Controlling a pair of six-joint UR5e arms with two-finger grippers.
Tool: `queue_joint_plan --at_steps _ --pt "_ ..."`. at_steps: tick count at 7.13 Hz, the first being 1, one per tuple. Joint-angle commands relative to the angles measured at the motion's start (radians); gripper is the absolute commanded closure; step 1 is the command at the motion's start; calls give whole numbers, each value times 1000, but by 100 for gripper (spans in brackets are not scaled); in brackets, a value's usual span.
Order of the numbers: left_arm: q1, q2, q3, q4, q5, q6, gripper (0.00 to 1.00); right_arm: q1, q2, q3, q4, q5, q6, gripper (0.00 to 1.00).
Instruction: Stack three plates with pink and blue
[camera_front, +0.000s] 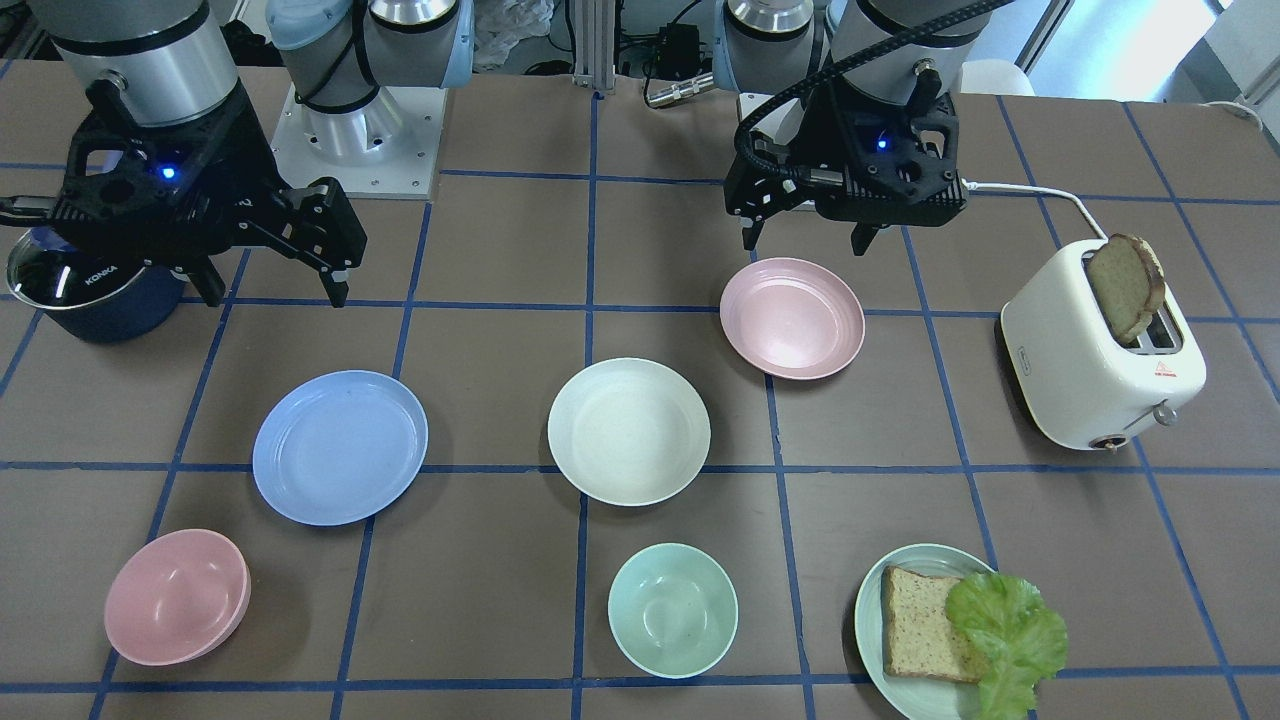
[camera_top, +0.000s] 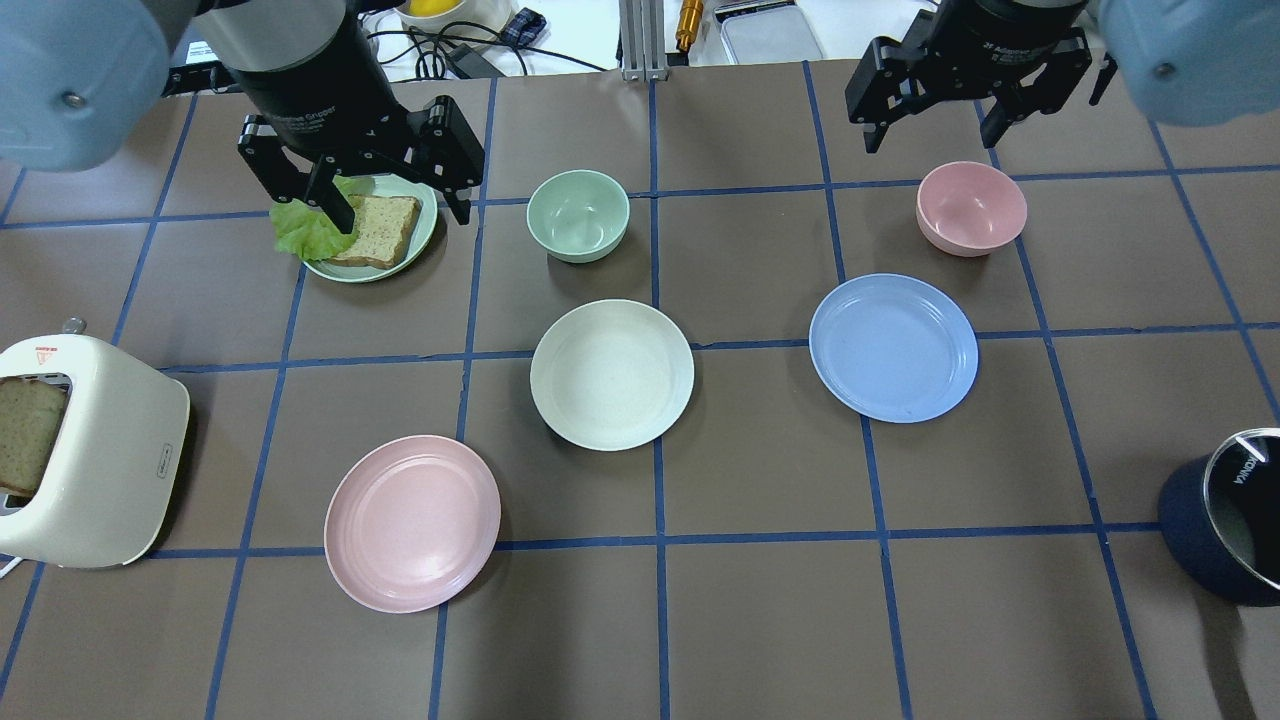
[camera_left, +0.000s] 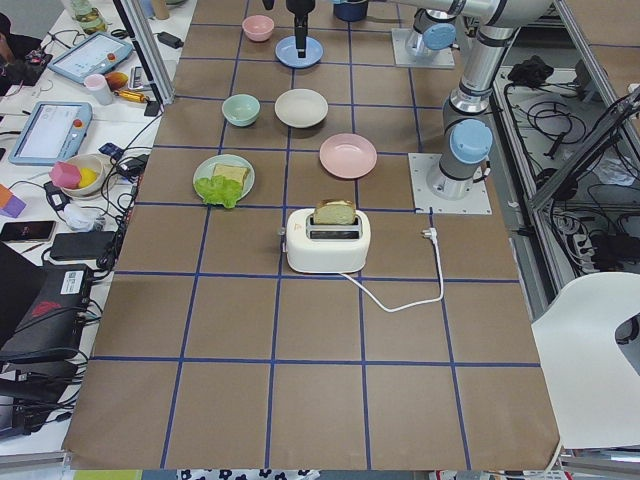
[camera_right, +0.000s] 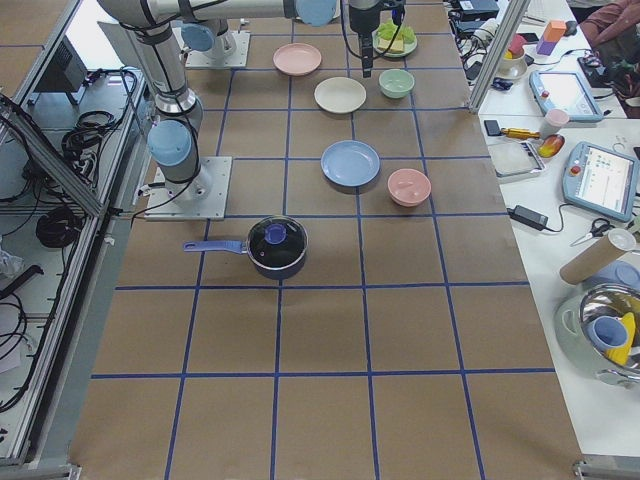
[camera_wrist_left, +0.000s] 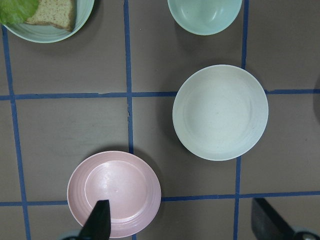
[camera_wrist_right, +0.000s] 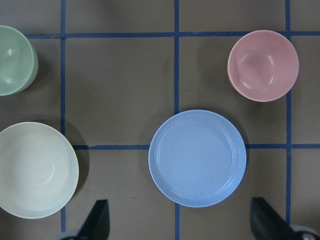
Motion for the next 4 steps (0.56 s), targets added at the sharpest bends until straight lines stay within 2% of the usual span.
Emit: queue_joint_plan --at_steps 1,4 --pt "4 5 -3 -1 2 2 0 -8 20 -29 23 2 0 0" --pt "6 11 -6 -1 0 2 0 -15 21 -18 63 0 0 0"
